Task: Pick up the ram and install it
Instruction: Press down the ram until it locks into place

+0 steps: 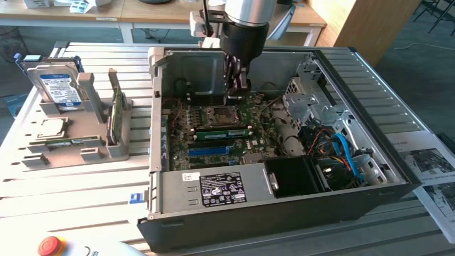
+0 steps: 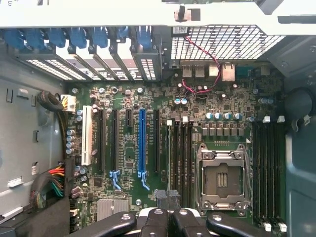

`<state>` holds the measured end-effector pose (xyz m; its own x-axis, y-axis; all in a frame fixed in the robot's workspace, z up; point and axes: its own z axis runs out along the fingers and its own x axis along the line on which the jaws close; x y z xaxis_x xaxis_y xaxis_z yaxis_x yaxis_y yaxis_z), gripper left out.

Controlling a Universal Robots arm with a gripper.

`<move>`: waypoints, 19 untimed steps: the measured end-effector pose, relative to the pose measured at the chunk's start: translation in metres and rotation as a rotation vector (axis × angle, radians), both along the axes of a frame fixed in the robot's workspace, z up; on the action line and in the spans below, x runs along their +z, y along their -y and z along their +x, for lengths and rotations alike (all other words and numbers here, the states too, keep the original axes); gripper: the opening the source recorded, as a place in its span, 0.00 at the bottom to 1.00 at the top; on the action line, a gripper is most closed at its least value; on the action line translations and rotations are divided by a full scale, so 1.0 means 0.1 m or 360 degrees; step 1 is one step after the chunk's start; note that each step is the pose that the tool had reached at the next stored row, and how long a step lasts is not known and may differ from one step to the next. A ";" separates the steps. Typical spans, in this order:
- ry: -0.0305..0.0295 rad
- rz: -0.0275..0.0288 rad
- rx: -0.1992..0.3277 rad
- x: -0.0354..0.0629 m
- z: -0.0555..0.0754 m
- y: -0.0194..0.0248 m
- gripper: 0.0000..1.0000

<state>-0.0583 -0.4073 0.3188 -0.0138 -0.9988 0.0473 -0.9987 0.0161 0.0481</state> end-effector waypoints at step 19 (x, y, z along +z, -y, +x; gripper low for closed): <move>0.00001 -0.00260 0.0055 0.001 0.02 0.000 0.10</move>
<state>-0.0561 -0.4073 0.3189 0.0207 -0.9978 0.0636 -0.9987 -0.0177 0.0481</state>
